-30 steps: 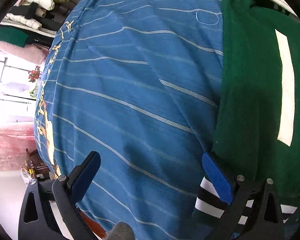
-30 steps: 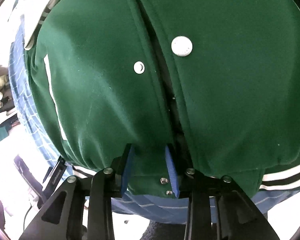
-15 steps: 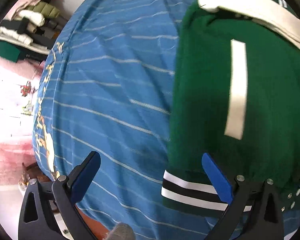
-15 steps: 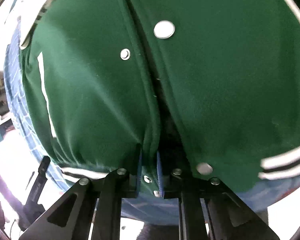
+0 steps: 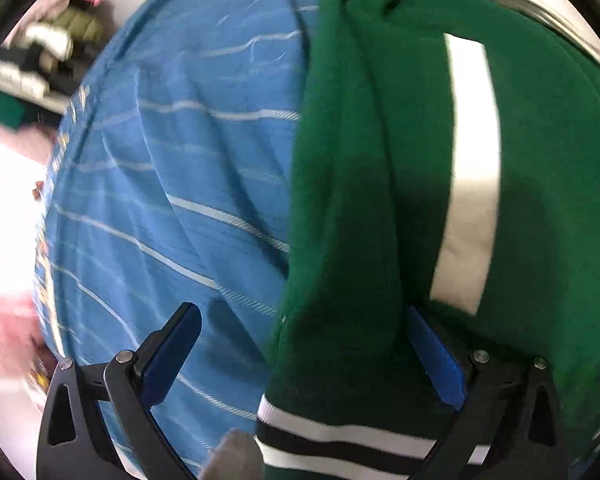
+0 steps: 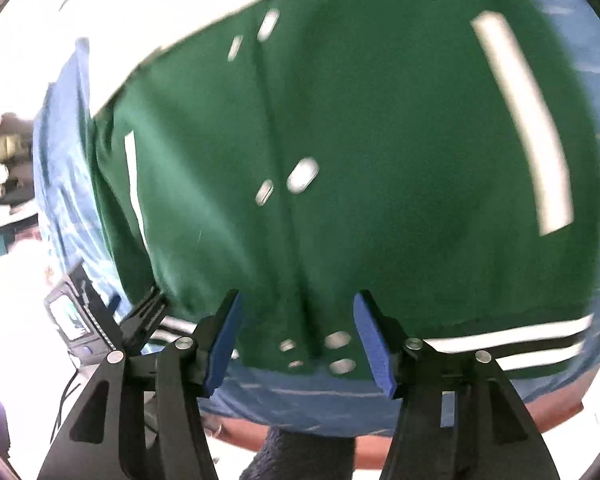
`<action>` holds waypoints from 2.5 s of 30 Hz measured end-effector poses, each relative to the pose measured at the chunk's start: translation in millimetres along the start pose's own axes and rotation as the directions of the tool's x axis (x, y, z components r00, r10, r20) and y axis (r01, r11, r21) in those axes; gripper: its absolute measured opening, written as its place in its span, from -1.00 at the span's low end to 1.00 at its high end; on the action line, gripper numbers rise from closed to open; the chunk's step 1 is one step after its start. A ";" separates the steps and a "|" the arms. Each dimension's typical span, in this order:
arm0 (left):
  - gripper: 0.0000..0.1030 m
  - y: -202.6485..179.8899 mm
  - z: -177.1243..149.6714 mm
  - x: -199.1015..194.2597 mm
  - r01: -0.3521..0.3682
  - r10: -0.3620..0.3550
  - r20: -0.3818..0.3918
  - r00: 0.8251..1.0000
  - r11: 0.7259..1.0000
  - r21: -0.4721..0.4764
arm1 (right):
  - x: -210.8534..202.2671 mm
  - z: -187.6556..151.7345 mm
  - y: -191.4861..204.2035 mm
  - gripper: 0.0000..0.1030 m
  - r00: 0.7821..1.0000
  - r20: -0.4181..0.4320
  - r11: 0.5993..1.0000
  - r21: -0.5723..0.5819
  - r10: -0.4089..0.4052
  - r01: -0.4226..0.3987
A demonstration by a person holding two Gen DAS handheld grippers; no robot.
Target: Fold large clothes
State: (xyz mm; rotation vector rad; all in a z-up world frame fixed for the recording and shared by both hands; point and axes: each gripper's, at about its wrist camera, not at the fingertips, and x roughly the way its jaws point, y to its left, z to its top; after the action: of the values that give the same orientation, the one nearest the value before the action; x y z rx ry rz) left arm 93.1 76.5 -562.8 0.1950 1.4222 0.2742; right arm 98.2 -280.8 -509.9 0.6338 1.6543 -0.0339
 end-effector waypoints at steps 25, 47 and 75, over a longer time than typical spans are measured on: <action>1.00 -256.9 50.0 -71.7 -0.419 0.422 0.067 0.904 0.906 -0.056 | -35.9 271.1 -220.2 -0.83 0.986 0.006 0.974 -0.159 0.165 -0.162; 1.00 -250.6 48.9 -73.0 -0.395 0.409 0.058 0.911 0.904 -0.164 | -32.7 277.2 -214.8 -0.84 0.998 -0.064 0.942 -0.334 0.013 -0.034; 1.00 -462.7 -106.1 -143.0 -0.540 0.534 0.086 0.841 0.818 0.199 | -113.8 221.0 -323.8 0.45 0.979 0.013 0.931 -0.307 -0.204 0.199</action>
State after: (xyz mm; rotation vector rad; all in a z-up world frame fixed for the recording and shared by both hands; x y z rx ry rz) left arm 3.1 -410.7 -579.3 0.7882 1.3454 0.5792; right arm 168.0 -680.3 -555.5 0.2268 1.6933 0.0801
